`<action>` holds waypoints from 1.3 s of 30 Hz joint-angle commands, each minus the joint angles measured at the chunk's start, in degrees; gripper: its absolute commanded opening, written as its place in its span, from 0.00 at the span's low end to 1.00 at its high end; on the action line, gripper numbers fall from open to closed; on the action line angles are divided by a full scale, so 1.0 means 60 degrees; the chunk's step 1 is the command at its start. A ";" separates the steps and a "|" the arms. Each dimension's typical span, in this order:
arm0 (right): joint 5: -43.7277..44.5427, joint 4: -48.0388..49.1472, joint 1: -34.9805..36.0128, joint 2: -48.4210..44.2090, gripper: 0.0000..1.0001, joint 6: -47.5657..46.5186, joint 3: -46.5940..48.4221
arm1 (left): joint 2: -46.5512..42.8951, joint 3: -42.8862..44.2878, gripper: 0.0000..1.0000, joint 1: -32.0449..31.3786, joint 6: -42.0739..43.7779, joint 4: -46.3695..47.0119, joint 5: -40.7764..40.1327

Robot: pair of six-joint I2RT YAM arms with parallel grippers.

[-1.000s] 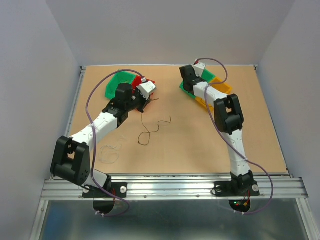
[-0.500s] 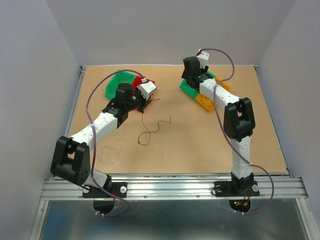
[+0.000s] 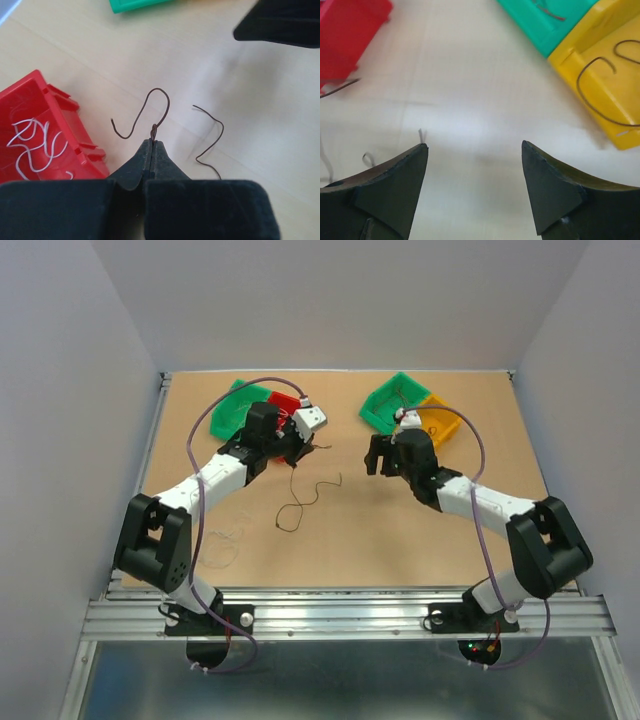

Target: Untangle the cables

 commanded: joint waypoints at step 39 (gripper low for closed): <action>-0.4144 0.6234 0.1503 0.1366 0.26 -0.4596 -0.1633 | 0.2293 0.1994 0.00 -0.0217 0.0759 -0.2589 0.1578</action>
